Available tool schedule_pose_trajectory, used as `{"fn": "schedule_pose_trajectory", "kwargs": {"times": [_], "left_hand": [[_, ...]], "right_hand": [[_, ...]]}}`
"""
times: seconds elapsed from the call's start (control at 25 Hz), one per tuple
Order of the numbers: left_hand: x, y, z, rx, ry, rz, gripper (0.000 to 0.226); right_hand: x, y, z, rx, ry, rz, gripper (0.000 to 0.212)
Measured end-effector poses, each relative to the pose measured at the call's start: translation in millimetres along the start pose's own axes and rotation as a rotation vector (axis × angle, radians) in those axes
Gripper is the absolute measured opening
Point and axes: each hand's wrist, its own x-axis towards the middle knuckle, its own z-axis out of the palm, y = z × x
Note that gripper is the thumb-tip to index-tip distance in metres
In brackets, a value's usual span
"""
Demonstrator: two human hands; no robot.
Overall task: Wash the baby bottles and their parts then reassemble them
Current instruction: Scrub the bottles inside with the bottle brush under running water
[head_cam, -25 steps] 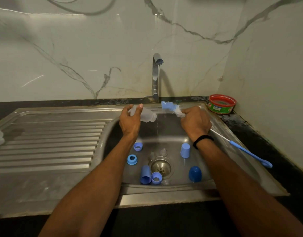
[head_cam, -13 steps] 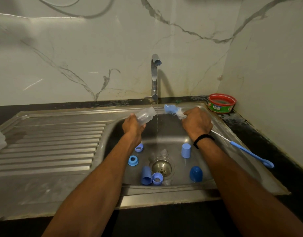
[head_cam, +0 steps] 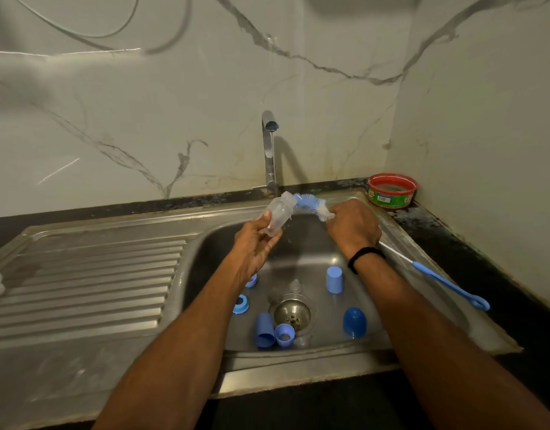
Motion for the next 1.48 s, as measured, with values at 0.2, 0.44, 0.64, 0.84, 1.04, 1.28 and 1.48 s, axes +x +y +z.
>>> {"fn": "schedule_pose_trajectory", "kwargs": {"times": [0.2, 0.44, 0.64, 0.84, 1.04, 1.28, 1.48], "left_hand": [[-1.6, -3.4, -0.5, 0.211, 0.026, 0.074, 0.036], [2.3, -21.5, -8.6, 0.782, 0.014, 0.331, 0.058], [6.1, -20.6, -15.8, 1.030, 0.078, 0.510, 0.068], [7.4, -20.8, -14.4, 1.055, 0.107, 0.555, 0.063], [4.4, -20.8, -12.5, 1.029, 0.097, 0.567, 0.061], [-1.5, -22.4, -5.0, 0.955, 0.115, 0.550, 0.060], [3.4, -31.5, 5.9, 0.979, 0.081, 0.570, 0.058]], "right_hand": [[-0.4, 0.5, -0.8, 0.001, -0.002, -0.001, 0.021], [-1.2, -1.1, -3.1, -0.006, -0.013, -0.018, 0.021], [-1.3, 2.8, 2.9, -0.042, -0.029, -0.022, 0.020], [-3.8, 4.0, 10.3, -0.070, -0.044, -0.055, 0.026], [-21.9, -1.0, 17.1, -0.063, -0.015, -0.133, 0.030], [-35.6, -9.1, 26.5, -0.014, -0.058, -0.123, 0.025], [-23.8, -1.9, 27.3, -0.109, -0.020, -0.112, 0.028]]}}
